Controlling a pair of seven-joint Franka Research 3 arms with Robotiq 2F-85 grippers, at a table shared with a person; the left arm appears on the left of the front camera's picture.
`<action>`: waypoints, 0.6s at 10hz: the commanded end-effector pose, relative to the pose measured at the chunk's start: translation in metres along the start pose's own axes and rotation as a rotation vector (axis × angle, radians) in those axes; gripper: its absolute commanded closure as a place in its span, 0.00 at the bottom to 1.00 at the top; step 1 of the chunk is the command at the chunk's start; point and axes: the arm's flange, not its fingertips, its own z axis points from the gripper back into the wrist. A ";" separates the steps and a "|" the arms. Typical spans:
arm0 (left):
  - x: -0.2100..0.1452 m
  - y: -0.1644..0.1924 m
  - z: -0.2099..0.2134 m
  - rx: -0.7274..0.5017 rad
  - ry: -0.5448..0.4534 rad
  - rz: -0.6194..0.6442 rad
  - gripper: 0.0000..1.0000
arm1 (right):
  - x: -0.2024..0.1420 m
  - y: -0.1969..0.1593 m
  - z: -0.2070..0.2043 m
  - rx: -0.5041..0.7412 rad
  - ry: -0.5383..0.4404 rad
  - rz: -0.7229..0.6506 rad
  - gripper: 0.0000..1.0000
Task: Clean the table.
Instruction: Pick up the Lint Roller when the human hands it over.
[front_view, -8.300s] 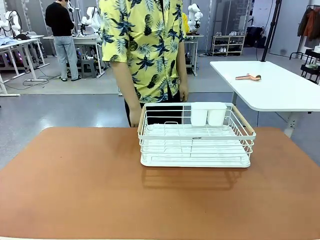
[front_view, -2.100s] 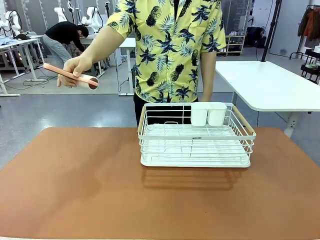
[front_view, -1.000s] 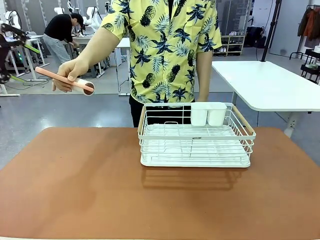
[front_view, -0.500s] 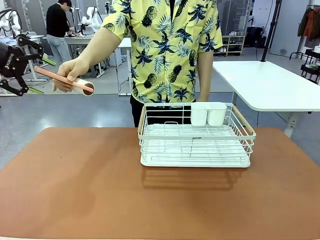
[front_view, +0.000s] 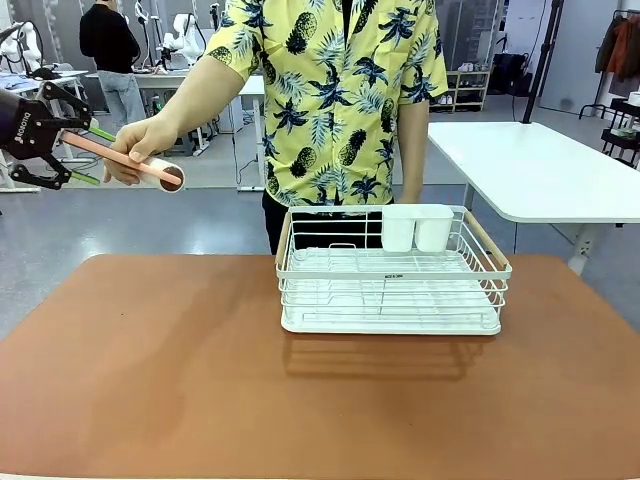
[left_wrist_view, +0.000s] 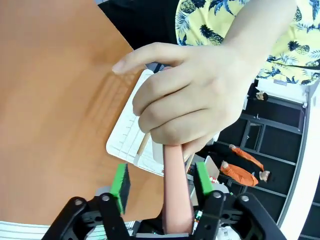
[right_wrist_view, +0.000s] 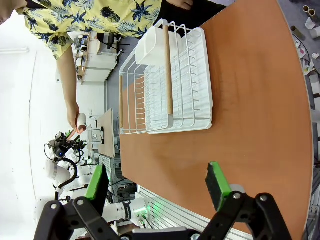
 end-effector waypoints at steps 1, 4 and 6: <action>0.006 0.000 -0.005 -0.064 -0.010 -0.023 0.52 | 0.000 0.001 0.000 0.022 -0.007 0.012 0.00; 0.007 0.001 -0.005 -0.062 -0.011 -0.033 0.84 | 0.000 0.001 0.000 0.022 -0.007 0.012 0.00; 0.004 0.002 -0.003 -0.064 0.010 -0.023 1.00 | 0.000 0.001 0.000 0.022 -0.007 0.012 0.00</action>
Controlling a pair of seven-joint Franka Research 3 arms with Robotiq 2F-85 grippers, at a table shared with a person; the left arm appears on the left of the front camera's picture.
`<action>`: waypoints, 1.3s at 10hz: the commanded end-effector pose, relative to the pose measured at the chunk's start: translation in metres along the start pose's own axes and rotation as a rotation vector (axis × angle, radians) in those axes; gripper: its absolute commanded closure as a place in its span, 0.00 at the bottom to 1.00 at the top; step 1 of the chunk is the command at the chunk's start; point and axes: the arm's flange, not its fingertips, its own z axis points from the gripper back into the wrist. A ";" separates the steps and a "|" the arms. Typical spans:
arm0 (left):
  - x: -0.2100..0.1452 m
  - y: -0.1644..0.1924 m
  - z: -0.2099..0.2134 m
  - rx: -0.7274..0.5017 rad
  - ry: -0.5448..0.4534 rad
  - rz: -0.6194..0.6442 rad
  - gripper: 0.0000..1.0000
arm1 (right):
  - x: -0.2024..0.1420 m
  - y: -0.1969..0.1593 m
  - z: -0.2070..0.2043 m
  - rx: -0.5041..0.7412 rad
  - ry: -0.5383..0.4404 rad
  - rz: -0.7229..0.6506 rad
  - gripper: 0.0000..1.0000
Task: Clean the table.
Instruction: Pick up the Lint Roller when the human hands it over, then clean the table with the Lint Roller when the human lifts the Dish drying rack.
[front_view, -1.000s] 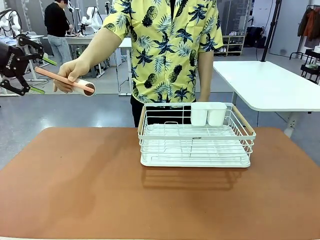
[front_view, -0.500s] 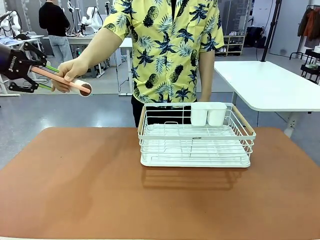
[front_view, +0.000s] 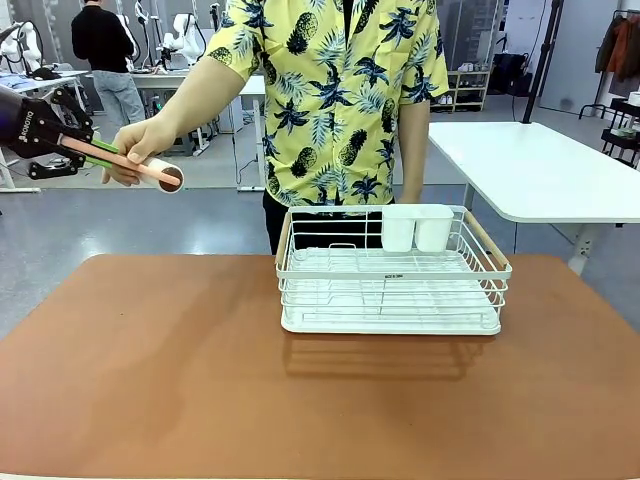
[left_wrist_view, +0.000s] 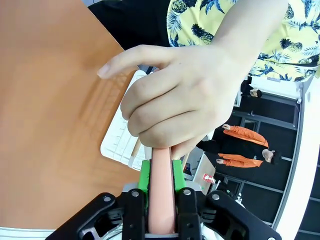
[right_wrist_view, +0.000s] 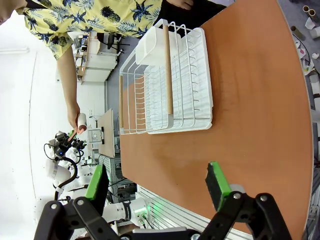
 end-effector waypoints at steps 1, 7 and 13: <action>0.000 0.001 0.002 -0.042 0.003 -0.023 1.00 | 0.000 0.001 0.001 0.022 -0.007 0.012 0.00; -0.001 0.000 0.001 -0.004 0.007 0.000 0.96 | 0.000 0.001 0.001 0.022 -0.007 0.012 0.00; -0.001 0.000 0.001 -0.004 0.007 0.000 0.96 | 0.000 0.001 0.001 0.022 -0.007 0.012 0.00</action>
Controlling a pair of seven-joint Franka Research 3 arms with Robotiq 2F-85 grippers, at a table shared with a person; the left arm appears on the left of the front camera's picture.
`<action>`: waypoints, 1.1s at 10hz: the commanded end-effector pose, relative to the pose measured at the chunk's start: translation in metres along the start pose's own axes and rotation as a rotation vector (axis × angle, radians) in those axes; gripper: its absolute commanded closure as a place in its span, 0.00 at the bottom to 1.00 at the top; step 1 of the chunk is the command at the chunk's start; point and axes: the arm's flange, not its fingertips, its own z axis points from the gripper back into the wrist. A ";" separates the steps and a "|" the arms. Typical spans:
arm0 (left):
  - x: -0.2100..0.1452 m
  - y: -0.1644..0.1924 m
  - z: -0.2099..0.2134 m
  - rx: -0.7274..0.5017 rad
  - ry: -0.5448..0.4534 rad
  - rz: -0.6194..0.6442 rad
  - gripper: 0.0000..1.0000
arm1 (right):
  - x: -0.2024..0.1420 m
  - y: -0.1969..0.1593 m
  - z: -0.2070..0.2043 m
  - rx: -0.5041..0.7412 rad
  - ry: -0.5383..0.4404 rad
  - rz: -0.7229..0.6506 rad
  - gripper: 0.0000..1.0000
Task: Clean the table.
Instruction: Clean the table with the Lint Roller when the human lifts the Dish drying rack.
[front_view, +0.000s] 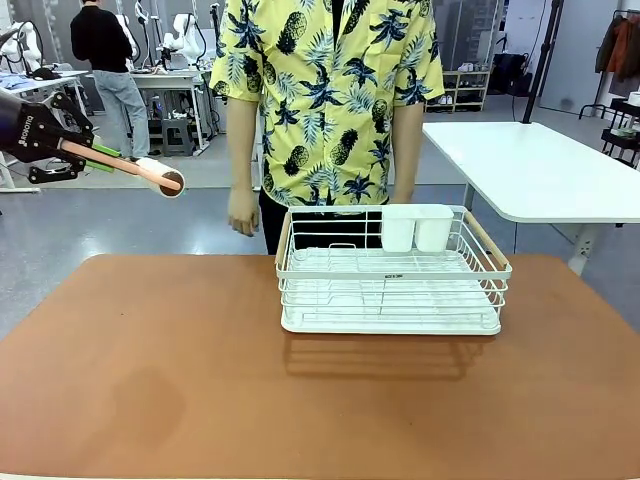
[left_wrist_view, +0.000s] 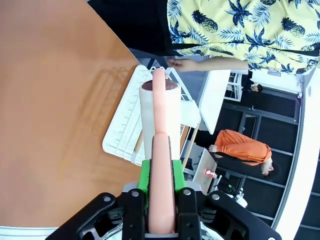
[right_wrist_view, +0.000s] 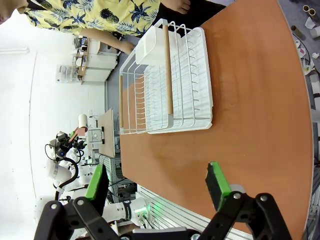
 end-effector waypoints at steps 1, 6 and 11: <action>0.001 -0.005 0.002 -0.004 -0.018 0.014 0.96 | 0.000 0.002 0.001 0.021 -0.008 0.013 0.00; 0.001 -0.005 0.002 -0.004 -0.018 0.014 0.96 | 0.000 0.002 0.001 0.021 -0.008 0.013 0.00; 0.001 -0.005 0.002 -0.004 -0.018 0.014 0.96 | 0.000 0.002 0.001 0.021 -0.008 0.013 0.00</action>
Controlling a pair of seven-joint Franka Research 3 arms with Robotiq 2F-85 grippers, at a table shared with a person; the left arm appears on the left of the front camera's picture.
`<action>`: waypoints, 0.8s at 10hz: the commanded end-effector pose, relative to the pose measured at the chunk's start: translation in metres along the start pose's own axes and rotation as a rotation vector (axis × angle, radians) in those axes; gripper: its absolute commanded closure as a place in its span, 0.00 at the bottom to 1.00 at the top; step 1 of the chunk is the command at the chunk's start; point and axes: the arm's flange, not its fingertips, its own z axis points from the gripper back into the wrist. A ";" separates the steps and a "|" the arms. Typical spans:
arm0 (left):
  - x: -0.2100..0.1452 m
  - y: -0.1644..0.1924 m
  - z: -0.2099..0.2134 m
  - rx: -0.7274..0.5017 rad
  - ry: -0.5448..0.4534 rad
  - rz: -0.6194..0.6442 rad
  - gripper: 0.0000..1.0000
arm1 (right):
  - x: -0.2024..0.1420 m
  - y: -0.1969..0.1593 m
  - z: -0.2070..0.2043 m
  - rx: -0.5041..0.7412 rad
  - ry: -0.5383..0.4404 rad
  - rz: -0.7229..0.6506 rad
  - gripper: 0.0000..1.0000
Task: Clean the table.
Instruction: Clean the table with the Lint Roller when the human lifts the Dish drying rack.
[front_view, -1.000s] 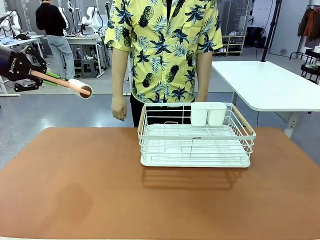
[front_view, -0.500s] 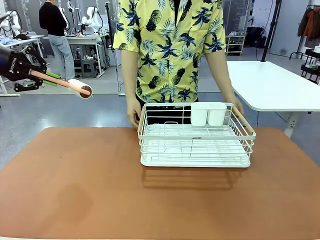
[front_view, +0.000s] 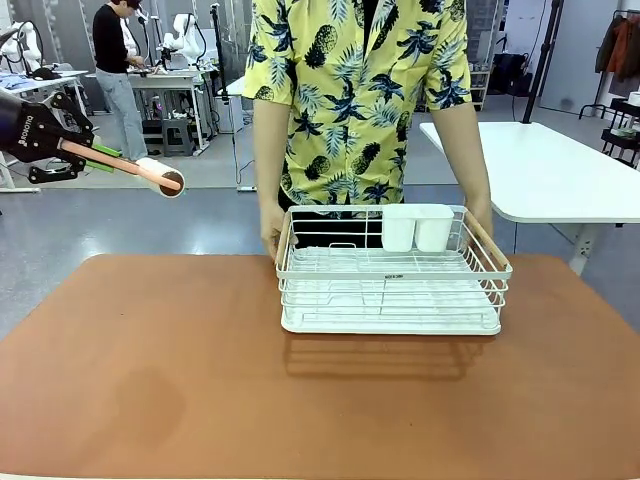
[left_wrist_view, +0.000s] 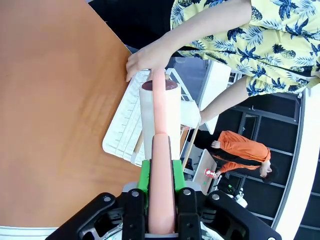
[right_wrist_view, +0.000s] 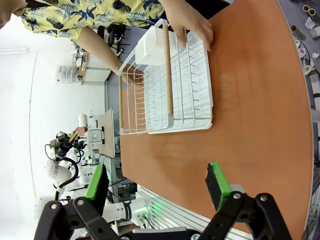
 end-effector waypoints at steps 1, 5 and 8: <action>0.001 -0.005 0.002 -0.004 -0.018 0.013 0.96 | 0.000 0.002 0.000 0.021 -0.008 0.014 0.00; 0.001 -0.005 0.002 -0.004 -0.018 0.013 0.96 | 0.000 0.002 0.000 0.021 -0.008 0.014 0.00; 0.001 -0.005 0.002 -0.004 -0.018 0.013 0.96 | 0.000 0.002 0.000 0.021 -0.008 0.014 0.00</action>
